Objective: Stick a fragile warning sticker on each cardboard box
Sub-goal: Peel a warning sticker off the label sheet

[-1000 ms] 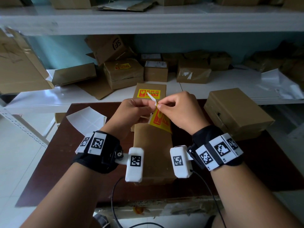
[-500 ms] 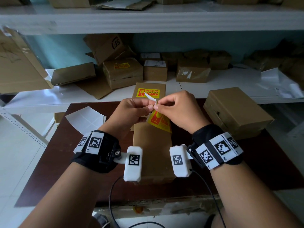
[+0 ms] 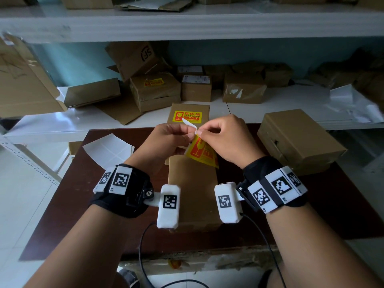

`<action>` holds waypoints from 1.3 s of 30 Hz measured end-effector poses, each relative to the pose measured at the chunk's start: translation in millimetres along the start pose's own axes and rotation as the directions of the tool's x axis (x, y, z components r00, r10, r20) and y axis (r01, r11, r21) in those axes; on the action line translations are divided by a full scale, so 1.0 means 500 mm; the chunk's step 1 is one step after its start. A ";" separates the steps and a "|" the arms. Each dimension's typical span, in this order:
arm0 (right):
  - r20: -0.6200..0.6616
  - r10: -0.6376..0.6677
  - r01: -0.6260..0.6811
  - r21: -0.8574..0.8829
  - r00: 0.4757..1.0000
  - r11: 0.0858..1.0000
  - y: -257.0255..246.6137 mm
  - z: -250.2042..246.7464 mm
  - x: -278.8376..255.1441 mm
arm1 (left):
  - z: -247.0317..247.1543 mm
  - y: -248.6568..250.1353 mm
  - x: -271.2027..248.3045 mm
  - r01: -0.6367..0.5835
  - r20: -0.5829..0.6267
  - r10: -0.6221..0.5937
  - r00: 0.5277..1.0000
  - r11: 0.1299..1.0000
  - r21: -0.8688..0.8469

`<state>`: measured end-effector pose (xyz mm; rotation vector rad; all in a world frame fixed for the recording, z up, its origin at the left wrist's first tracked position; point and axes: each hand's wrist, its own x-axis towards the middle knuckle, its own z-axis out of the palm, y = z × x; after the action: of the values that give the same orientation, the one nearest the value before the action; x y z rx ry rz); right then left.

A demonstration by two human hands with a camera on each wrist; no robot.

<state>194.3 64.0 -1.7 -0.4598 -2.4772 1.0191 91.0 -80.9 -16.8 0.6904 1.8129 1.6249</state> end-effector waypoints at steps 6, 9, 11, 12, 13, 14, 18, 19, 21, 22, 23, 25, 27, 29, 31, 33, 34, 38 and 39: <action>0.010 -0.013 0.012 0.042 1.000 0.999 0.006 0.008 0.004 | 0.001 0.005 -0.002 0.029 0.040 -0.027 0.999 0.999 -0.046; 0.001 -0.018 0.018 0.041 1.000 0.999 0.007 0.012 0.003 | 0.001 0.007 -0.004 0.047 0.048 -0.044 0.998 0.997 -0.064; -0.016 -0.016 0.017 0.051 1.000 0.999 0.009 0.012 0.005 | 0.001 0.009 -0.004 0.053 0.048 -0.050 0.998 0.996 -0.072; -0.023 -0.017 0.019 0.057 1.000 0.998 0.009 0.011 0.006 | 0.000 0.009 -0.004 0.055 0.044 -0.052 0.998 0.996 -0.077; -0.029 -0.020 0.021 0.060 0.999 0.998 0.009 0.011 0.006 | 0.000 0.009 -0.004 0.055 0.040 -0.052 0.998 0.995 -0.081; -0.032 -0.022 0.024 0.060 0.999 0.998 0.009 0.010 0.006 | -0.001 0.008 -0.004 0.051 0.035 -0.048 0.998 0.995 -0.083; -0.039 -0.011 0.013 0.070 0.999 0.997 0.007 0.009 0.004 | -0.002 0.002 -0.003 0.015 0.026 -0.014 1.000 0.998 -0.068; -0.041 -0.006 0.008 0.067 0.999 0.998 0.007 0.009 0.004 | -0.003 0.001 -0.003 0.010 0.025 -0.008 1.000 0.998 -0.069; -0.045 0.004 -0.001 0.067 0.999 0.998 0.006 0.007 0.004 | -0.003 0.000 -0.003 0.002 0.021 -0.001 1.000 0.997 -0.073; -0.046 0.006 -0.003 0.070 0.999 0.998 0.006 0.006 0.004 | -0.004 0.001 -0.003 0.000 0.018 0.001 1.000 0.997 -0.075; -0.046 0.007 -0.003 0.072 0.999 0.997 0.006 0.006 0.004 | -0.003 0.003 -0.004 -0.001 0.015 0.003 1.000 0.997 -0.077; -0.049 0.010 -0.007 0.074 0.999 0.997 0.006 0.005 0.003 | -0.002 0.005 -0.005 0.002 0.006 -0.002 1.000 0.996 -0.087; -0.050 0.018 -0.014 0.072 0.999 0.997 0.007 0.005 0.003 | -0.003 0.005 -0.004 0.009 -0.003 -0.009 1.000 0.995 -0.096; -0.049 0.026 -0.022 0.075 0.998 0.997 0.007 0.005 0.003 | -0.002 0.004 -0.004 0.015 0.001 -0.015 1.000 0.996 -0.091; -0.045 0.029 -0.025 0.089 0.999 0.996 0.008 0.005 0.003 | 0.000 0.002 -0.004 0.017 0.015 -0.016 1.000 0.996 -0.090; -0.046 0.028 -0.024 0.091 0.999 0.996 0.008 0.006 0.003 | 0.002 0.002 -0.005 0.012 0.020 -0.010 1.000 0.995 -0.099; -0.047 0.025 -0.021 0.087 0.999 0.996 0.008 0.006 0.003 | 0.002 0.001 -0.005 0.008 0.020 -0.006 1.000 0.995 -0.103; -0.043 0.010 -0.006 0.082 0.999 0.997 0.005 0.005 0.001 | 0.004 0.000 -0.006 -0.012 0.010 0.013 1.000 0.996 -0.089; -0.046 0.003 0.001 0.081 0.999 0.997 0.004 0.005 0.000 | 0.004 0.000 -0.006 -0.018 0.005 0.018 1.000 0.997 -0.079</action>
<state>193.3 64.0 -4.6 -0.4533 -2.3857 1.0929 94.7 -81.7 -16.6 0.6775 1.7332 1.6945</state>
